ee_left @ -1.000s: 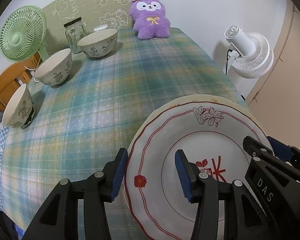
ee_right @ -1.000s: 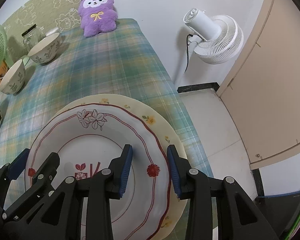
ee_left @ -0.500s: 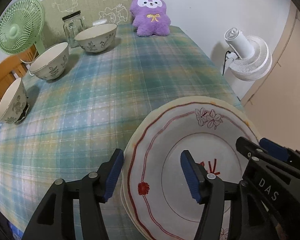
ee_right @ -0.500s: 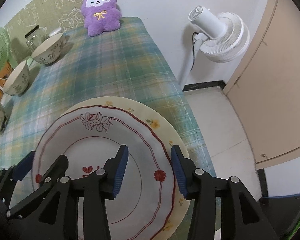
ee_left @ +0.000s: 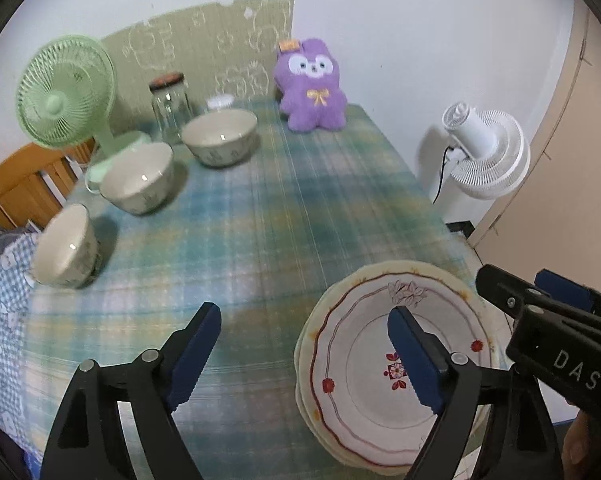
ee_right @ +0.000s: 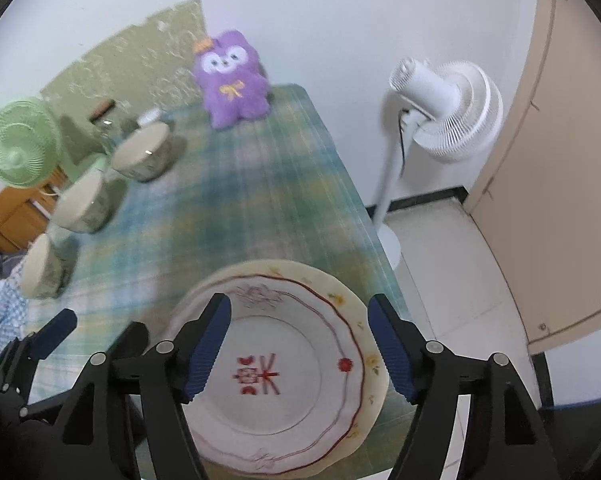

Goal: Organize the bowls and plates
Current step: 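Open both grippers and withdraw from the plate stack, then move both grippers to a cream floral bowl on the table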

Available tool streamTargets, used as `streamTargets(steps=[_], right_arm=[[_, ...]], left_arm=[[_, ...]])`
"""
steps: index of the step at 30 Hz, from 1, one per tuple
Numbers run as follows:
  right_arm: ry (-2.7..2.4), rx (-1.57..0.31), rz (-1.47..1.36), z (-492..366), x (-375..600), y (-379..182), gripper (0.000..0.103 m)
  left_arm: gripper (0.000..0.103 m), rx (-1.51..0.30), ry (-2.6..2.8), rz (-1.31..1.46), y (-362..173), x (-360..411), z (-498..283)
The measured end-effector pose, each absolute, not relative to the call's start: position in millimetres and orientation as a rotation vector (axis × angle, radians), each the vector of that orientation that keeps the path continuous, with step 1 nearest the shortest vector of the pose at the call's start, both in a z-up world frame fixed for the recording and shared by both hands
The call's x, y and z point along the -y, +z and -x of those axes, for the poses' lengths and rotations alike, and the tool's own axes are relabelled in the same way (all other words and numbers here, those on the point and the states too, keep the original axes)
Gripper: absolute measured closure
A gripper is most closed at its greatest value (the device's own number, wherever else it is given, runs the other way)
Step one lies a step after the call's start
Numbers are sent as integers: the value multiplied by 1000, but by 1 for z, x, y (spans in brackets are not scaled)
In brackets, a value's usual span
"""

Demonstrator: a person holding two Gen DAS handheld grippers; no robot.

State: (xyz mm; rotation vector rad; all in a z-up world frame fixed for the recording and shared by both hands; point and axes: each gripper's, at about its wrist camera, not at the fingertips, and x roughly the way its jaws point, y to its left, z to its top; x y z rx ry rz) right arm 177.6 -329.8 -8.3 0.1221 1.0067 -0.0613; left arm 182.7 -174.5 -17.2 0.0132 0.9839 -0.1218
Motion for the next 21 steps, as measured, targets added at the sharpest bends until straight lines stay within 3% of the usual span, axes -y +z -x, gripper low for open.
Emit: streamTargets(steps=[6,21], right_arm=[[11,-982,-71,-173,301,17,27],[60,-953,-15,-167,216,27,27]], left_arm=[[10,-909,-67,-27,10,161,-165],[10,-913,-2,13,15,84,-165]])
